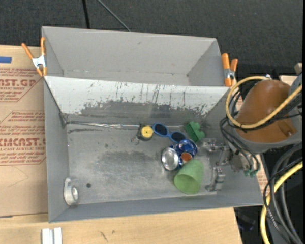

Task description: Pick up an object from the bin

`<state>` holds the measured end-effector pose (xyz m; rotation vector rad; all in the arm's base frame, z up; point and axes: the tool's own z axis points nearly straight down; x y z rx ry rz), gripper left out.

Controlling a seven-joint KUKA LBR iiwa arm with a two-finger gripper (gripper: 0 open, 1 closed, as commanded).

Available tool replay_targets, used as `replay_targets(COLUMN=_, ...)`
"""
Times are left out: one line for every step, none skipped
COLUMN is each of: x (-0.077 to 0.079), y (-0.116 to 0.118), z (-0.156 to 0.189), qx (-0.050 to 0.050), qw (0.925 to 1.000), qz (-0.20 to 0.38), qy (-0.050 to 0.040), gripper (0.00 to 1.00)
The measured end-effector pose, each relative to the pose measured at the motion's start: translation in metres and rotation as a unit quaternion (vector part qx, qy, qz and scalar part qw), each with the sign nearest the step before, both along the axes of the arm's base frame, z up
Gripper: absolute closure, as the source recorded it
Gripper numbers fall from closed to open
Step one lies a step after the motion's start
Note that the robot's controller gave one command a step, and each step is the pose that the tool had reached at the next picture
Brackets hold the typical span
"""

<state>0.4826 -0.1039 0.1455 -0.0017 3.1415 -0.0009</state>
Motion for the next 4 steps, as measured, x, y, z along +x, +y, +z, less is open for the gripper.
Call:
replay_targets(x=0.01, y=0.044, z=-0.079, qx=0.001, qw=0.9978, qz=0.066, qy=0.001, gripper=0.0)
replay_targets(x=0.011, y=0.042, z=-0.076, qx=0.0, qw=0.9979, qz=0.064, qy=-0.0002, gripper=1.0)
replay_targets(x=0.011, y=0.042, z=-0.076, qx=0.0, qw=0.9979, qz=0.064, qy=-0.0004, gripper=0.0)
replay_targets(x=0.036, y=-0.042, z=-0.018, qx=-0.002, qw=0.999, qz=0.044, qy=-0.004, gripper=0.0)
